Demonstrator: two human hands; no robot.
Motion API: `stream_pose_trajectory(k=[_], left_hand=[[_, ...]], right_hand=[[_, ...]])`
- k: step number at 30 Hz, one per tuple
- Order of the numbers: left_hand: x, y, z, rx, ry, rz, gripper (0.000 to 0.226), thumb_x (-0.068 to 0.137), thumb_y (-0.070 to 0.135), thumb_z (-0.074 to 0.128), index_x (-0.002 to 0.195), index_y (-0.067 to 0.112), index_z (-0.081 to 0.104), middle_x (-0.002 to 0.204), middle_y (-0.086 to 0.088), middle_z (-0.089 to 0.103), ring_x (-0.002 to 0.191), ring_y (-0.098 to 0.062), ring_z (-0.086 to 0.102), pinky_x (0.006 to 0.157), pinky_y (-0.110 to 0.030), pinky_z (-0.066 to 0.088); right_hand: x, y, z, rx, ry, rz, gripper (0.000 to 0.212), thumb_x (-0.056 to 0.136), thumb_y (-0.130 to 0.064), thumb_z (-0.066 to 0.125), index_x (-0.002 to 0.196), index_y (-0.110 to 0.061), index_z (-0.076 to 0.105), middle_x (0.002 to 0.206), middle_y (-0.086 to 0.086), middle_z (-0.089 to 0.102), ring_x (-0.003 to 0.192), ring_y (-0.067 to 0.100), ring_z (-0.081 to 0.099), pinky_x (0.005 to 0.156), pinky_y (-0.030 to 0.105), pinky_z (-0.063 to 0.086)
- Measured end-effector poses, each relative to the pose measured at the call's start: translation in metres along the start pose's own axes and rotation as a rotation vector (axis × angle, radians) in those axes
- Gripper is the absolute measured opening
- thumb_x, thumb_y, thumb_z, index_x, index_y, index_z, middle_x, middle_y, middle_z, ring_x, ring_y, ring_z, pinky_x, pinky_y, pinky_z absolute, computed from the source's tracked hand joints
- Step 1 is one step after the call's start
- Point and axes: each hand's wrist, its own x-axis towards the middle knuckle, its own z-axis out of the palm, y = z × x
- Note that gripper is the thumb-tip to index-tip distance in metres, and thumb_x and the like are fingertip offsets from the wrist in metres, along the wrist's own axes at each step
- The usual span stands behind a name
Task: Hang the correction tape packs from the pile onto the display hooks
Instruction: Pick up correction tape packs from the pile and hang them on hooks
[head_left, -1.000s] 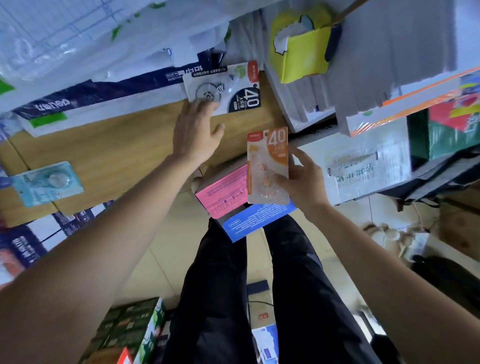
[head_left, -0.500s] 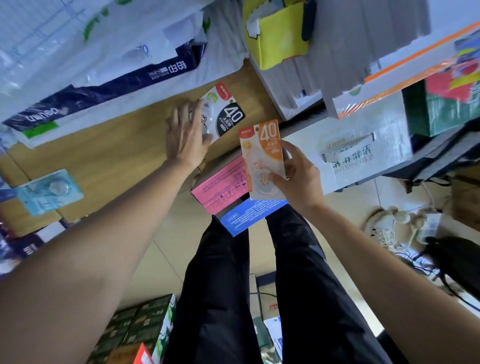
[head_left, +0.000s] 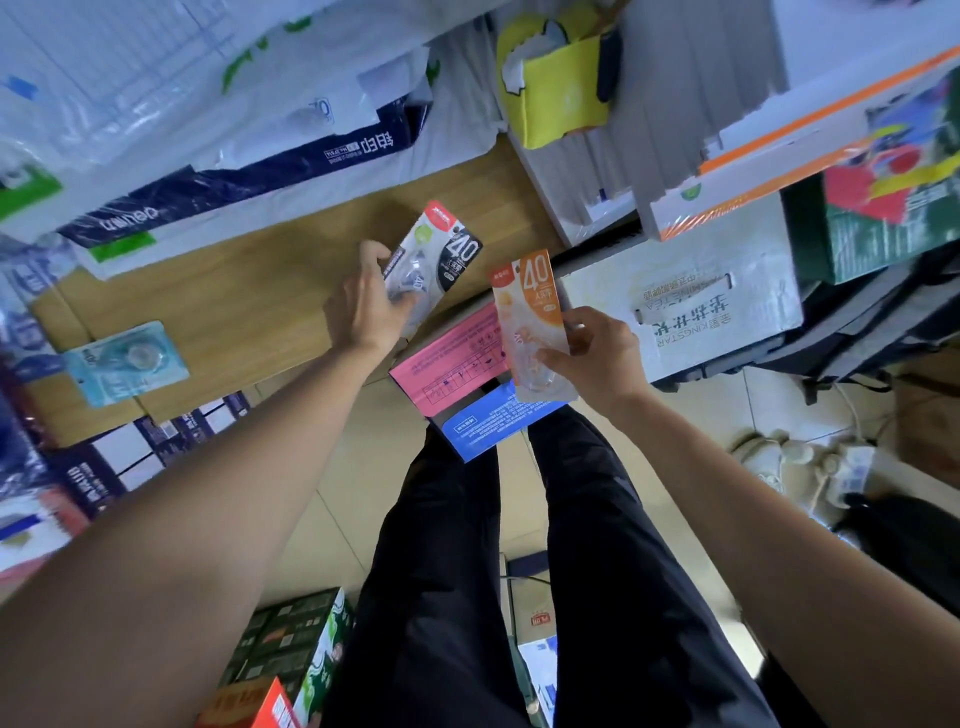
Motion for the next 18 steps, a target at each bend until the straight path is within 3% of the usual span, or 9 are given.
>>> stream_pose_trajectory(k=[2,4,8,10,14,18], left_hand=[[-0.017,-0.002,-0.012,-0.004,-0.027,-0.02,0.056,0.087,0.033,0.074,0.132,0.02,0.045,0.1,-0.005,0.067,0.083,-0.034,0.064,0.066,-0.035,0.04],[-0.034,-0.005,-0.028,-0.019,-0.026,-0.034,0.047,0.086,0.035,0.072,0.126,0.022,0.052,0.104,-0.002,0.069,0.087,-0.033,0.065,0.067,-0.035,0.044],[-0.068,-0.005,-0.065,-0.041,-0.006,-0.044,0.035,0.079,0.042,0.073,0.107,0.023,0.064,0.103,-0.003,0.072,0.091,-0.035,0.066,0.069,-0.036,0.047],[-0.088,-0.002,-0.087,-0.078,0.023,-0.044,0.034,0.078,0.043,0.075,0.104,0.023,0.065,0.1,-0.001,0.072,0.09,-0.033,0.067,0.07,-0.037,0.05],[-0.129,0.009,-0.129,-0.164,0.127,-0.027,0.031,0.079,0.037,0.077,0.102,0.02,0.067,0.095,0.0,0.073,0.081,-0.027,0.065,0.063,-0.03,0.04],[-0.16,0.023,-0.179,-0.254,0.212,-0.003,0.027,0.078,0.034,0.077,0.099,0.021,0.067,0.091,0.004,0.069,0.078,-0.021,0.061,0.063,-0.029,0.036]], right_hand=[[-0.004,-0.003,-0.006,-0.003,-0.017,0.011,0.034,0.076,-0.017,0.082,0.108,-0.02,0.069,0.084,-0.009,0.069,0.072,0.004,0.066,0.058,0.008,0.046],[-0.012,-0.009,-0.015,-0.019,-0.025,0.017,0.032,0.077,-0.018,0.082,0.106,-0.021,0.069,0.085,-0.007,0.071,0.07,0.0,0.063,0.055,0.008,0.043],[-0.034,-0.029,-0.035,-0.088,-0.046,-0.022,0.034,0.075,-0.02,0.082,0.106,-0.018,0.069,0.087,0.0,0.073,0.078,0.017,0.069,0.07,0.032,0.057],[-0.047,-0.042,-0.047,-0.121,-0.054,-0.055,0.033,0.075,-0.019,0.082,0.106,-0.017,0.069,0.088,0.002,0.073,0.079,0.021,0.068,0.074,0.037,0.058],[-0.074,-0.072,-0.075,-0.15,-0.042,-0.128,0.036,0.076,-0.018,0.081,0.11,-0.015,0.069,0.084,-0.004,0.067,0.069,0.006,0.06,0.06,0.015,0.047],[-0.102,-0.108,-0.106,-0.166,0.001,-0.206,0.034,0.076,-0.017,0.081,0.109,-0.015,0.07,0.082,-0.006,0.066,0.066,0.002,0.058,0.055,0.008,0.04]])
